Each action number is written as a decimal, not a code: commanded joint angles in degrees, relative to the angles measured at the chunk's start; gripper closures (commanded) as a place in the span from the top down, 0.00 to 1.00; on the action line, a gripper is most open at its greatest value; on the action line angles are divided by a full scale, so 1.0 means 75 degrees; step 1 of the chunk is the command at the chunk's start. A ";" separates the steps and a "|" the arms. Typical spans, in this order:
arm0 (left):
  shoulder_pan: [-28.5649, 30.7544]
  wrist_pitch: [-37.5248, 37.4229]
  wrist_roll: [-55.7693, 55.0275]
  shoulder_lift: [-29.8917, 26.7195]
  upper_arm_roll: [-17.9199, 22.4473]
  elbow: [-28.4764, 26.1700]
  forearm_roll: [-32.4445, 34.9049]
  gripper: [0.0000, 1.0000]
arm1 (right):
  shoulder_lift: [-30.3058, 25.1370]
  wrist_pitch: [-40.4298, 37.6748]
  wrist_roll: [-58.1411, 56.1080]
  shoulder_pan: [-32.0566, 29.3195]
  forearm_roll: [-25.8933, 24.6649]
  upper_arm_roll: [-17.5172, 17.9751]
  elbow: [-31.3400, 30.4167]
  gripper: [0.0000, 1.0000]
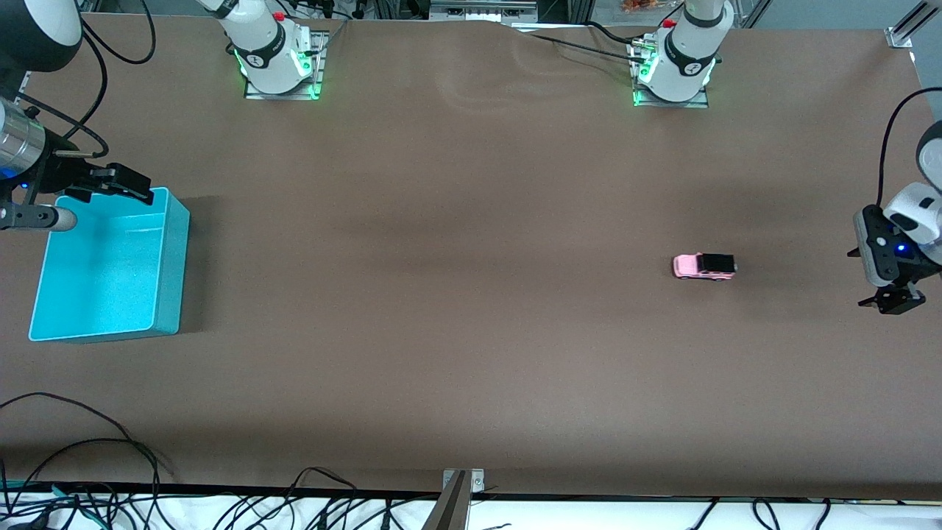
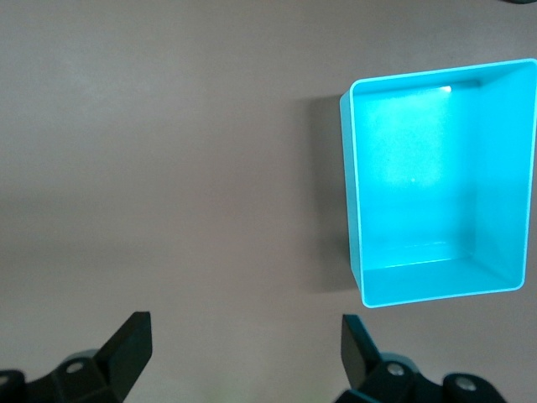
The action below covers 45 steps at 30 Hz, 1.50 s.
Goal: Wind and store pink jeep toy
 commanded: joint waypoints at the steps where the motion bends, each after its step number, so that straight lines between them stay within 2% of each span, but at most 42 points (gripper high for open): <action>1: -0.0358 -0.0182 -0.0514 -0.0734 0.0045 -0.0103 0.0116 1.00 | -0.0497 0.0463 0.0059 -0.0006 -0.0065 0.0085 -0.0814 1.00; 6: -0.0452 -0.0416 -0.1509 -0.0992 0.0045 -0.0115 0.0116 1.00 | -0.0638 0.0933 0.0048 0.0006 -0.0088 0.0109 -0.1378 1.00; 19: -0.0511 -0.1341 -0.4450 -0.1812 -0.0329 -0.0091 0.0550 1.00 | -0.0556 0.1038 0.0083 0.0053 -0.0065 0.0308 -0.1507 1.00; 23: -0.0522 -0.2125 -0.6007 -0.1953 -0.0353 0.0224 0.0479 1.00 | -0.0556 0.1272 0.0001 0.0041 -0.0065 0.0308 -0.1718 1.00; 27: -0.0522 -0.2946 -0.7331 -0.2000 -0.0599 0.0634 0.0444 1.00 | -0.0544 0.1460 -0.0221 0.0041 -0.0053 0.0320 -0.1894 1.00; 31: -0.0522 -0.3521 -0.8925 -0.2012 -0.0681 0.0916 0.0398 1.00 | -0.0497 0.1777 -0.0467 0.0065 0.0005 0.0320 -0.2163 1.00; 37: -0.0534 -0.4060 -1.1644 -0.2094 -0.0681 0.1139 -0.0189 1.00 | -0.0380 0.2187 -0.0632 0.0100 0.0334 0.0320 -0.2410 1.00; 45: -0.0604 -0.4085 -1.1403 -0.2059 -0.0728 0.1256 0.0115 1.00 | -0.0298 0.2328 -0.0655 0.0147 0.0345 0.0320 -0.2457 1.00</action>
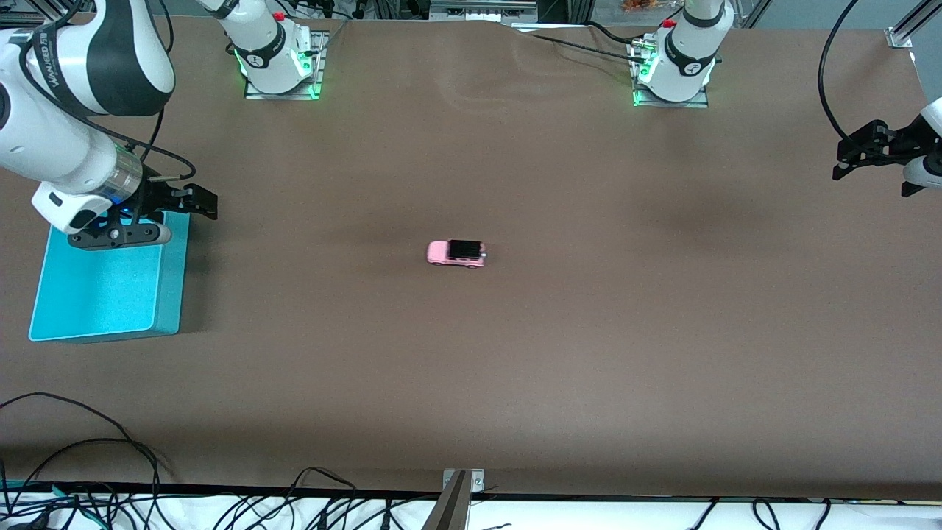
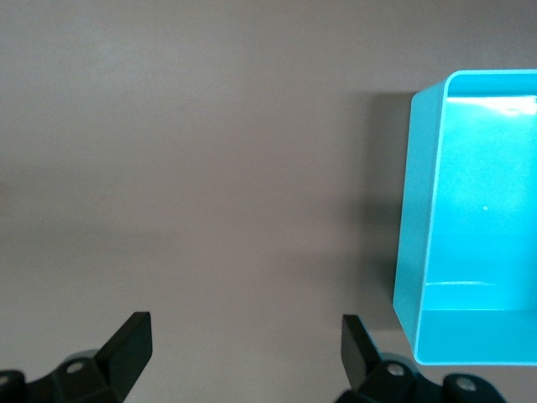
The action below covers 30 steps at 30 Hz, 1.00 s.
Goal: Wind and store pink jeep toy
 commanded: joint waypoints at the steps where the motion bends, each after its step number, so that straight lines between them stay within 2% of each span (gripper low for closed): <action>1: -0.0065 0.0003 0.0136 0.0047 -0.0003 0.0156 0.0159 1.00 | -0.0087 0.0161 -0.0192 0.0012 0.0163 -0.0010 -0.0167 1.00; 6: -0.0101 -0.0008 0.0207 0.0035 -0.0003 0.0156 0.0089 1.00 | -0.0110 0.0301 -0.0799 0.0024 0.0128 -0.0010 -0.0354 1.00; 11: -0.0124 -0.0008 -0.0014 0.0023 -0.0191 0.0168 0.0113 1.00 | -0.0192 0.1237 -0.1082 0.0012 0.0140 0.0037 -0.1208 1.00; 13: -0.0112 -0.0008 -0.0656 0.0035 -0.0191 0.0157 0.0066 1.00 | -0.0227 0.1647 -0.1234 0.0024 0.0128 0.0119 -0.1525 1.00; 15: -0.0136 -0.0008 -0.1942 0.0012 -0.0225 0.0156 0.0031 1.00 | -0.0239 0.1906 -0.1352 0.0024 0.0128 0.0294 -0.1713 1.00; 17: -0.0136 -0.0008 -0.2871 0.0012 -0.0400 0.0168 0.0112 1.00 | -0.0204 0.2012 -0.1469 0.0035 0.0128 0.0377 -0.1761 1.00; 19: -0.0113 -0.0008 -0.3016 0.0000 -0.0658 0.0156 0.0113 1.00 | -0.0169 0.1989 -0.1702 0.0047 0.0116 0.0494 -0.1761 1.00; 30: -0.0042 -0.0008 -0.2969 0.0023 -0.0659 0.0156 0.0042 1.00 | 0.0229 0.2199 -0.3670 0.0071 0.0151 0.1068 -0.1749 1.00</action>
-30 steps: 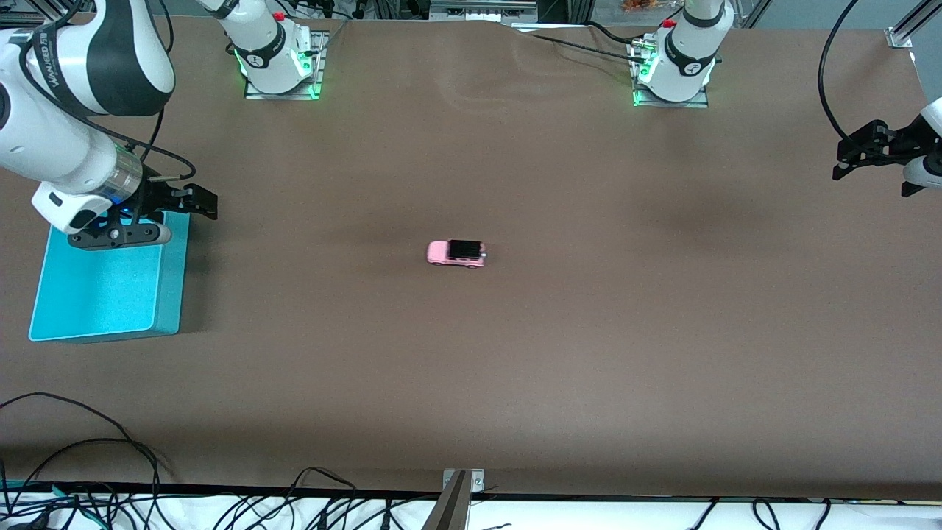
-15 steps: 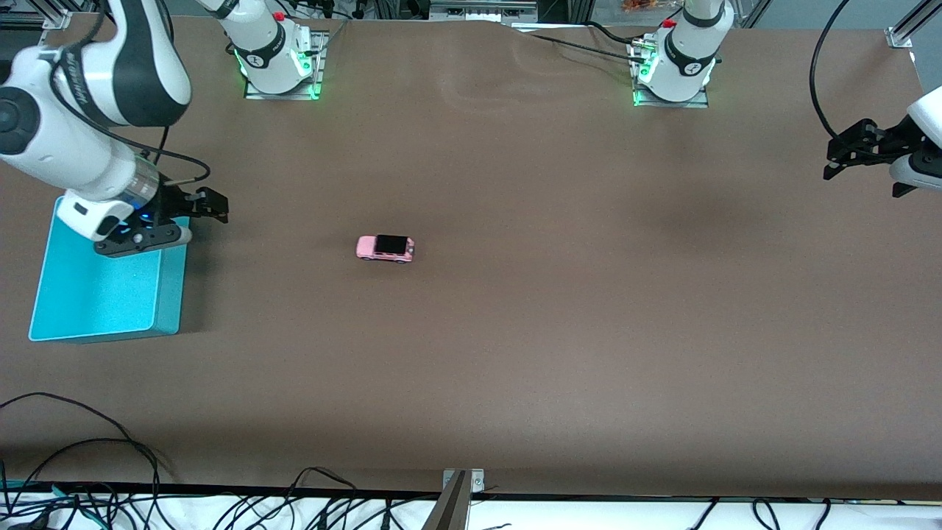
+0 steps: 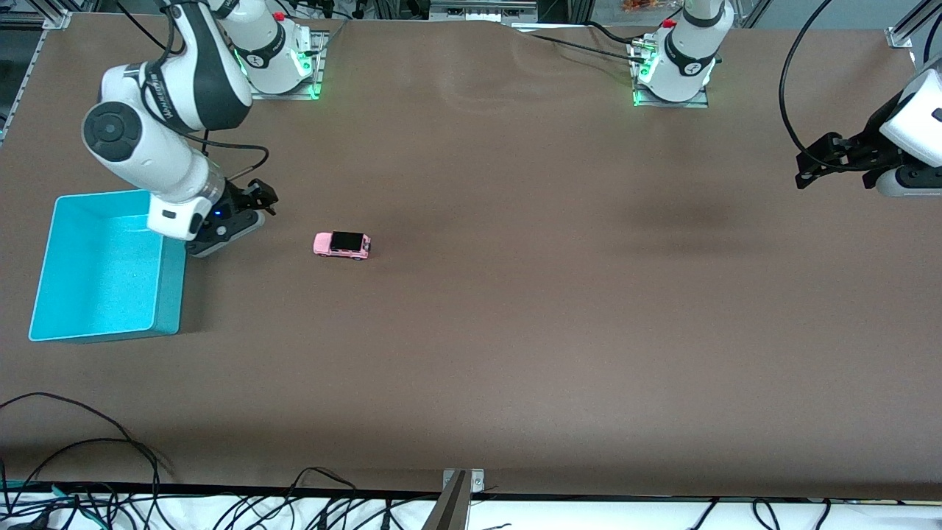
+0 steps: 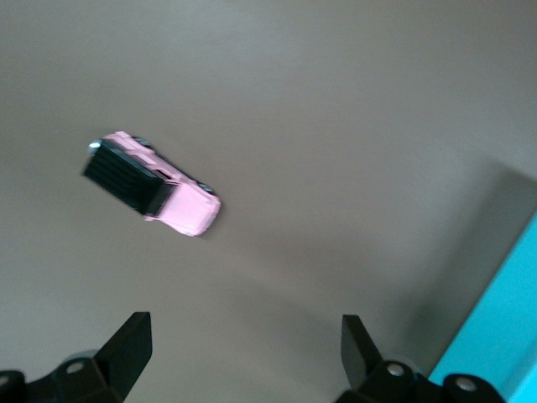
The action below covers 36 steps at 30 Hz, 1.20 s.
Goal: Wind and store pink jeep toy
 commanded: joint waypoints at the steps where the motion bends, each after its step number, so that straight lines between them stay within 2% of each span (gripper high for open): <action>1: 0.0046 -0.0034 -0.0086 0.0036 0.0009 0.0134 0.0021 1.00 | 0.0139 0.0432 -0.1258 -0.0022 0.0147 0.0246 -0.0082 1.00; 5: 0.0069 -0.0034 -0.0086 0.0072 0.0021 0.0146 0.0009 1.00 | 0.0349 0.0878 -0.2102 -0.0010 0.0147 0.0329 -0.0234 1.00; 11: 0.0034 -0.0034 -0.0179 0.0119 0.0009 0.0275 -0.0003 1.00 | 0.1064 0.1171 -0.3205 -0.0022 0.0135 0.0352 -0.0153 1.00; 21: -0.0001 0.0013 -0.0180 0.0224 -0.0003 0.0299 -0.0014 1.00 | 0.1428 0.1991 -0.3767 0.0002 0.0135 0.0868 -0.0164 1.00; 27: 0.0022 0.0013 -0.0168 0.0341 -0.0003 0.0310 -0.0014 1.00 | 0.1651 0.2367 -0.4506 -0.0010 0.0147 0.0880 -0.0328 1.00; 36: -0.0024 0.0013 -0.0192 0.0388 -0.0003 0.0310 -0.0014 1.00 | 0.1850 0.2612 -0.4565 0.0013 0.0135 0.0915 -0.0469 1.00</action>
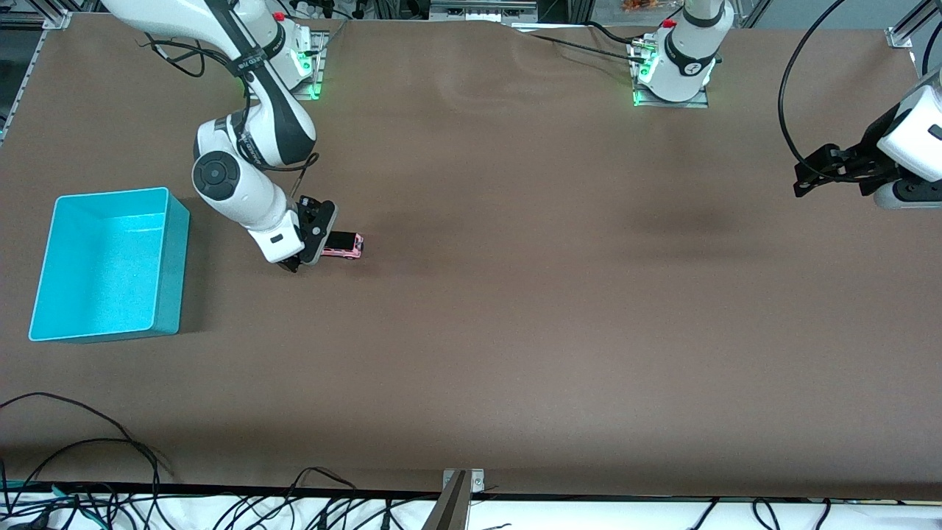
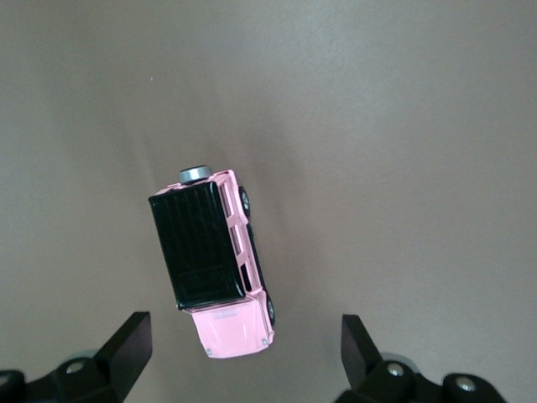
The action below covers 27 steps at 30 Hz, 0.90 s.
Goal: Wind and store pink jeep toy
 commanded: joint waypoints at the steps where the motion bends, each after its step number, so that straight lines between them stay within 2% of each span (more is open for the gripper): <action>1: -0.0056 -0.0049 -0.0083 0.0188 -0.0008 0.0280 -0.0012 1.00 | 0.0112 0.0355 -0.0256 -0.0030 0.0134 0.0123 -0.0128 1.00; 4: -0.0044 -0.0049 -0.0060 0.0188 -0.0008 0.0280 -0.0024 1.00 | 0.0182 0.0555 -0.0256 0.0017 0.0146 0.0253 -0.0128 1.00; 16: -0.0056 -0.0049 -0.0048 0.0247 -0.0008 0.0398 -0.0001 1.00 | 0.0745 0.1644 -0.0291 0.0567 0.0192 0.0218 -0.0315 1.00; 27: -0.0067 -0.0049 -0.0095 0.0329 -0.0019 0.0609 0.0011 1.00 | 0.0710 0.1692 -0.0607 0.0627 0.0169 0.0124 -0.0608 0.98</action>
